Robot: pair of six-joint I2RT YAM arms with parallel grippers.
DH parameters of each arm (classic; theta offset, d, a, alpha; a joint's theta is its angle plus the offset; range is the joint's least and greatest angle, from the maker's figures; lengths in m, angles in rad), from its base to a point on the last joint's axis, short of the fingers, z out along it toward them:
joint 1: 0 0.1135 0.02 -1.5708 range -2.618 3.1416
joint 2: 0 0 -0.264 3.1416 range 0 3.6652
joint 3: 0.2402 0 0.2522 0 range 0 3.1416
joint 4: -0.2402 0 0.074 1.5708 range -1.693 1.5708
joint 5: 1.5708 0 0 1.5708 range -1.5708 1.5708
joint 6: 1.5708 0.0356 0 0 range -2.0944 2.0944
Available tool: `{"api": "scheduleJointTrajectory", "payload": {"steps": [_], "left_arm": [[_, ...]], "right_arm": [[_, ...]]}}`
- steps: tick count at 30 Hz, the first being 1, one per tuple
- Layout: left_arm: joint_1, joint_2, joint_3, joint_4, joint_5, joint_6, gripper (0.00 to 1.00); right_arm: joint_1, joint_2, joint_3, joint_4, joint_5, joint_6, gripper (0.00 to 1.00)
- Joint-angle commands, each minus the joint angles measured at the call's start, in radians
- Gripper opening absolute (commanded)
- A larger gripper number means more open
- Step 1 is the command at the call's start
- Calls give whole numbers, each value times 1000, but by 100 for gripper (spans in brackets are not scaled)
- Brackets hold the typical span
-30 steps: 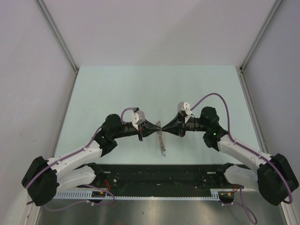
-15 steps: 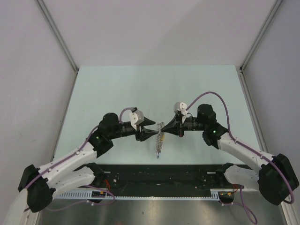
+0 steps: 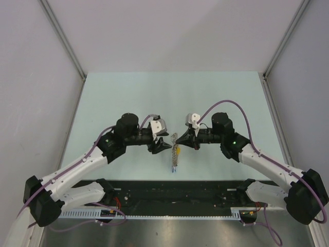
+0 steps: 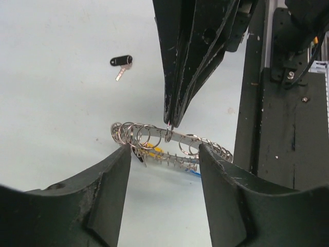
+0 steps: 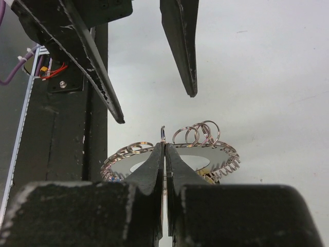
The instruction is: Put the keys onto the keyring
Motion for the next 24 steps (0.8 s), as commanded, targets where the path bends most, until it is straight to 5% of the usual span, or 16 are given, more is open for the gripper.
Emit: {"api": "scheduleJointTrajectory", "payload": {"steps": [1, 8, 24], "left_arm": [[1, 5, 24, -19, 14, 26, 57], [-9, 24, -6, 56, 19, -29, 42], [-22, 71, -9, 45, -10, -21, 29]], "right_arm": [[14, -22, 63, 1, 31, -38, 0], [40, -20, 72, -13, 57, -53, 0], [51, -25, 73, -15, 65, -55, 0]]}}
